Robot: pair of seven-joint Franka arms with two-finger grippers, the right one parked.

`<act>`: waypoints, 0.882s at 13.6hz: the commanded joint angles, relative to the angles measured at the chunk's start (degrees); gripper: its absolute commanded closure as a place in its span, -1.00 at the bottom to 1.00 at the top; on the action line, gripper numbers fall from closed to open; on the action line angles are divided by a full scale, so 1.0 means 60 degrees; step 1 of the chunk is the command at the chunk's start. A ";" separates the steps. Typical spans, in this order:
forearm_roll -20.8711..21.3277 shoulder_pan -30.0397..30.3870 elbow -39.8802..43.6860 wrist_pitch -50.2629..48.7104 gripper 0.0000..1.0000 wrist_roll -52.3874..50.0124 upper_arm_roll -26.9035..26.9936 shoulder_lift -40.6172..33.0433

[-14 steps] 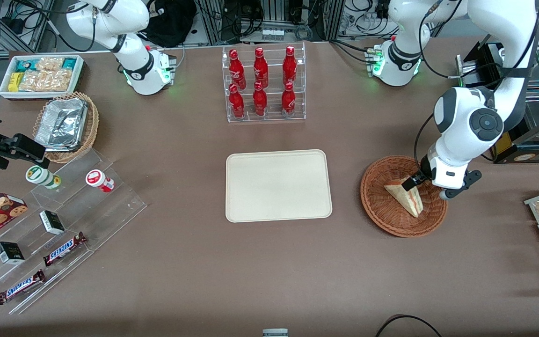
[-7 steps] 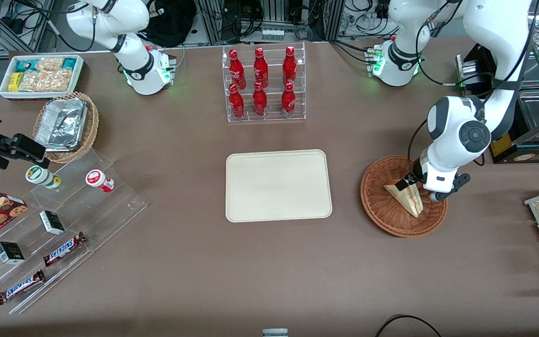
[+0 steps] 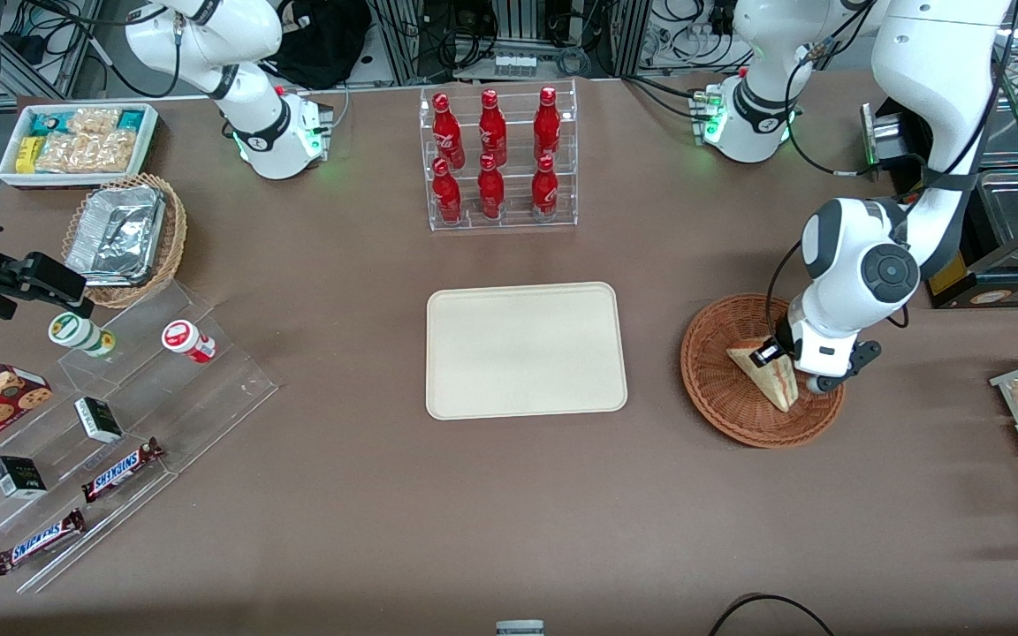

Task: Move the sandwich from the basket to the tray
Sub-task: 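Lower the left gripper around the wrapped sandwich and close it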

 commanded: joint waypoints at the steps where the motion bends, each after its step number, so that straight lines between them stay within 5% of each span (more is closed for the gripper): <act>1: 0.0146 -0.0039 0.0325 -0.0217 0.83 -0.0207 -0.0056 -0.0265; 8: 0.0161 -0.0827 0.4113 -0.5411 0.82 -0.0221 -0.0056 -0.0428; 12: 0.0132 -0.2336 0.5130 -0.6121 0.82 -0.0251 -0.0056 0.0040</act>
